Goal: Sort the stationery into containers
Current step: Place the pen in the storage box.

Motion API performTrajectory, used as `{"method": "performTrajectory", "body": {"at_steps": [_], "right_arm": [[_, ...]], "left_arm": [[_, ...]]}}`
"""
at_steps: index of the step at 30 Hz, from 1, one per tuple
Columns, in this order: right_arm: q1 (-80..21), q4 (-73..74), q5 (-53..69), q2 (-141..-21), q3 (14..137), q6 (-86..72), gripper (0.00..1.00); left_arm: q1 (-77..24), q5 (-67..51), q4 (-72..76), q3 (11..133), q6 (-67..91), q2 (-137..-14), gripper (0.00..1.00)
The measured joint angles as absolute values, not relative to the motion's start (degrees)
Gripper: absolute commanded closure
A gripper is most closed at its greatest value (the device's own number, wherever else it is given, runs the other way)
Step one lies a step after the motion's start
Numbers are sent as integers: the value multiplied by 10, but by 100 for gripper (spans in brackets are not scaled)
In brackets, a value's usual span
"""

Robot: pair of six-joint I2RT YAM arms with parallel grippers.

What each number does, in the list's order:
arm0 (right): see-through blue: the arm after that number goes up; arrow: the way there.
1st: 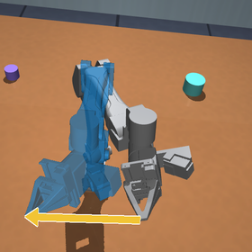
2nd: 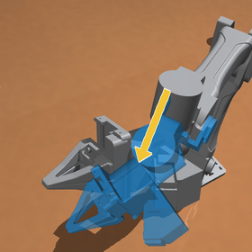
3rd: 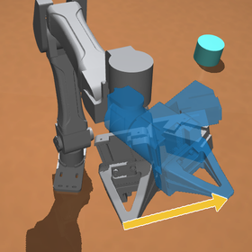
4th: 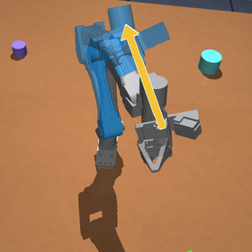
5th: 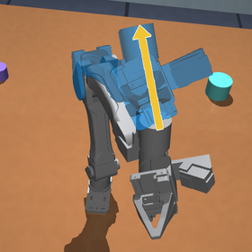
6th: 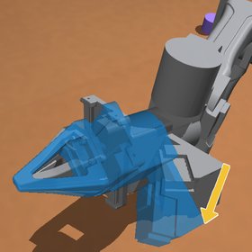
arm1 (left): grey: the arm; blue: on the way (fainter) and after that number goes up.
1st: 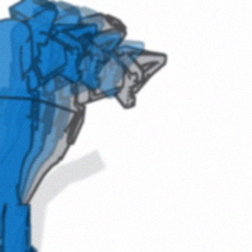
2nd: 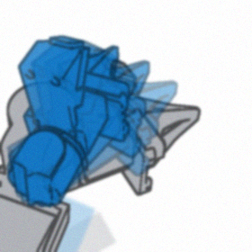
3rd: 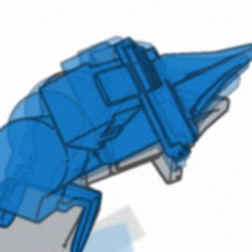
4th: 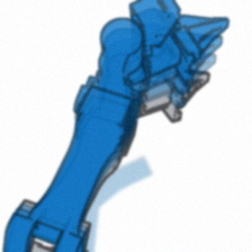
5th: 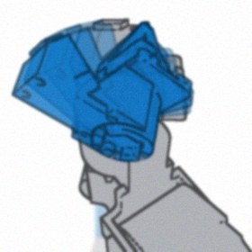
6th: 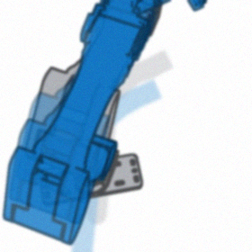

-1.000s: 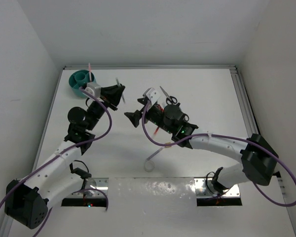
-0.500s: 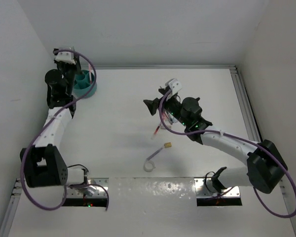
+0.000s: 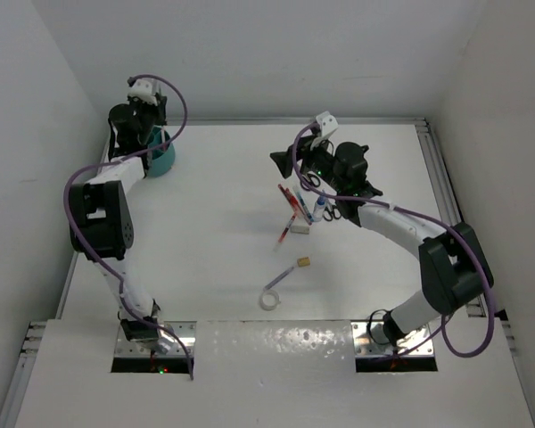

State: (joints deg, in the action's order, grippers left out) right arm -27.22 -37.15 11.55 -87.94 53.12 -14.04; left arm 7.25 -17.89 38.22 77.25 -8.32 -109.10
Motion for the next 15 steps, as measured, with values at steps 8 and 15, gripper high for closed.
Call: {"method": "performTrajectory", "body": {"at_steps": [8,15], "right_arm": [[-264,-360,127,-952,591,-154,15],[-263,-319,140,-979,634,-153,16]], "left_arm": [[84,-202,416,811,-77,-1184,100],[88,-206,438,805,-73,-1213,100]]}}
